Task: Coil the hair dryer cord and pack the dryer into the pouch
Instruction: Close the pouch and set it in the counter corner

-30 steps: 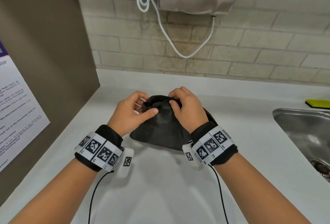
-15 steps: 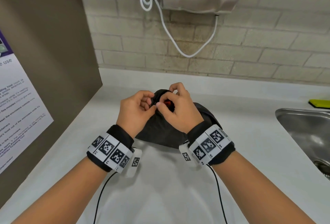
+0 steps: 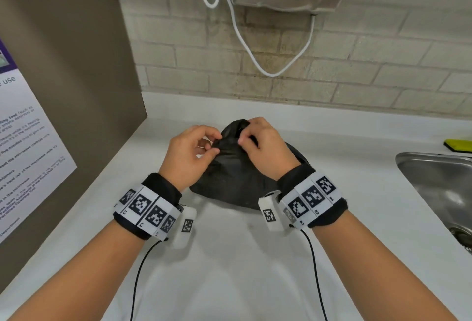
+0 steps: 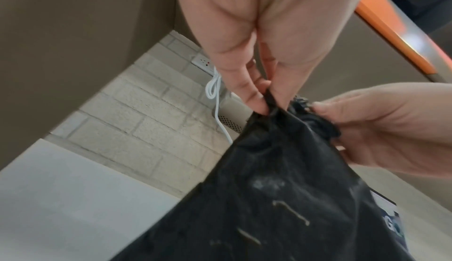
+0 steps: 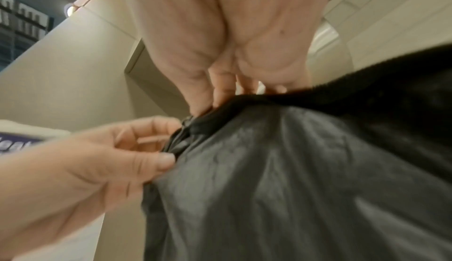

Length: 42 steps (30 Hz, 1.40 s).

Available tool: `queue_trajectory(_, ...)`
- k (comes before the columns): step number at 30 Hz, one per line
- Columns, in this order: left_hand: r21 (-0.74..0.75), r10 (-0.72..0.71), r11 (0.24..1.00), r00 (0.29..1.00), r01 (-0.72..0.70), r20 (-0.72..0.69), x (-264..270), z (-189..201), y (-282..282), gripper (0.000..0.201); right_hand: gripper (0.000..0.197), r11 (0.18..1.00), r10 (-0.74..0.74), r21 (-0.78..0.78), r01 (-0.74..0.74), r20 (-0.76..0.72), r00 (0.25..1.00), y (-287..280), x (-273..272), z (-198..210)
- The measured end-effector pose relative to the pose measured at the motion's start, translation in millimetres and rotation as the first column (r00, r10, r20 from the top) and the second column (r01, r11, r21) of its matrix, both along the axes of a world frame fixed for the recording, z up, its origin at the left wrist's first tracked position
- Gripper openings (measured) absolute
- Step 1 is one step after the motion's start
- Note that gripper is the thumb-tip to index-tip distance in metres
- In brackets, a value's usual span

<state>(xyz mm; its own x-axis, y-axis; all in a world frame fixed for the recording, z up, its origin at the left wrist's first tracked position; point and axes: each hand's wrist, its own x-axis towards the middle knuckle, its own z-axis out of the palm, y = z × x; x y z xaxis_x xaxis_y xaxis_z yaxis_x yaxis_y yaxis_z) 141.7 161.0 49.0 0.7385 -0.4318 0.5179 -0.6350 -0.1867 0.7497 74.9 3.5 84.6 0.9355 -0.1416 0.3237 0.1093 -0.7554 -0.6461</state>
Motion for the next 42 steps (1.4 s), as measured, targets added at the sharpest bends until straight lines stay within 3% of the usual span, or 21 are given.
queue_trajectory(2, -0.048, 0.059, 0.997, 0.997, -0.061, -0.045, 8.0, 2.7, 1.9, 0.044, 0.015, 0.996, -0.023, 0.087, 0.019, 0.037, 0.999, -2.1, 1.1, 6.8)
queue_trajectory(4, -0.042, 0.091, 0.995, 0.996, -0.090, 0.021, 7.8, 8.2, -0.7, 0.038, 0.014, 0.993, -0.031, 0.117, 0.026, 0.043, 0.999, -1.5, 2.6, 8.2)
queue_trajectory(7, 0.152, 0.030, 0.986, 0.966, -0.071, 0.256, -0.1, 18.5, -8.2, 0.034, 0.014, 0.989, -0.050, 0.143, 0.037, 0.087, 0.995, 2.3, 3.4, 5.1)
queue_trajectory(9, 0.297, 0.001, 0.950, 0.949, -0.100, 0.317, -3.3, 23.0, -15.9, 0.041, 0.015, 0.990, -0.045, 0.134, 0.030, 0.112, 0.993, 4.1, 2.8, 3.3)
queue_trajectory(11, 0.299, -0.002, 0.948, 0.938, -0.109, 0.346, -2.6, 24.1, -20.9, 0.039, 0.017, 0.997, -0.047, 0.074, 0.037, 0.139, 0.989, 2.2, 1.9, 2.2)
queue_trajectory(15, 0.114, 0.045, 0.992, 0.989, -0.061, 0.141, 6.3, 19.3, -21.6, 0.017, 0.022, 0.991, -0.129, 0.000, 0.131, 0.143, 0.981, -14.5, -3.0, 0.5)
queue_trajectory(19, 0.111, 0.077, 0.990, 0.996, -0.082, 0.045, 14.8, 14.9, -19.5, 0.015, 0.024, 0.949, -0.314, 0.002, 0.314, 0.050, 0.948, -54.7, -13.6, -12.9)
queue_trajectory(23, 0.109, 0.096, 0.989, 0.993, -0.103, 0.074, 21.1, 15.5, -12.5, 0.016, 0.020, 0.834, -0.551, -0.055, 0.549, -0.145, 0.822, -110.6, -33.8, -46.5)
queue_trajectory(26, 0.135, 0.072, 0.987, 0.994, -0.082, 0.079, 21.9, 12.6, -9.9, 0.016, 0.019, 0.773, -0.622, -0.075, 0.629, -0.281, 0.731, -138.8, -52.1, -69.7)
queue_trajectory(31, 0.152, -0.022, 0.988, 0.995, 0.007, 0.098, 16.6, 8.0, -13.1, 0.028, 0.017, 0.814, -0.537, 0.052, 0.579, -0.316, 0.783, -137.8, -55.3, -87.0)
queue_trajectory(36, 0.278, -0.192, 0.946, 0.979, 0.168, 0.065, 21.6, 6.6, -7.4, 0.046, 0.019, 0.851, -0.428, 0.207, 0.483, -0.260, 0.865, -127.6, -51.2, -92.2)
queue_trajectory(38, 0.289, -0.199, 0.939, 0.980, 0.187, 0.012, 22.7, 7.3, -4.6, 0.042, 0.017, 0.840, -0.363, 0.330, 0.431, -0.249, 0.898, -121.3, -53.4, -87.1)
queue_trajectory(40, 0.303, -0.228, 0.927, 0.974, 0.219, -0.007, 21.3, 8.3, -2.1, 0.018, 0.013, 0.847, -0.263, 0.406, 0.345, -0.245, 0.933, -118.3, -55.0, -82.9)
queue_trajectory(41, 0.336, -0.252, 0.910, 0.968, 0.242, -0.013, 21.4, 7.8, 0.2, 0.012, 0.013, 0.877, -0.230, 0.355, 0.323, -0.279, 0.932, -117.6, -55.5, -80.8)
queue_trajectory(42, 0.373, -0.263, 0.894, 0.965, 0.250, -0.018, 22.2, 6.2, 2.7, 0.020, 0.016, 0.912, -0.219, 0.269, 0.310, -0.319, 0.922, -117.9, -55.9, -79.8)
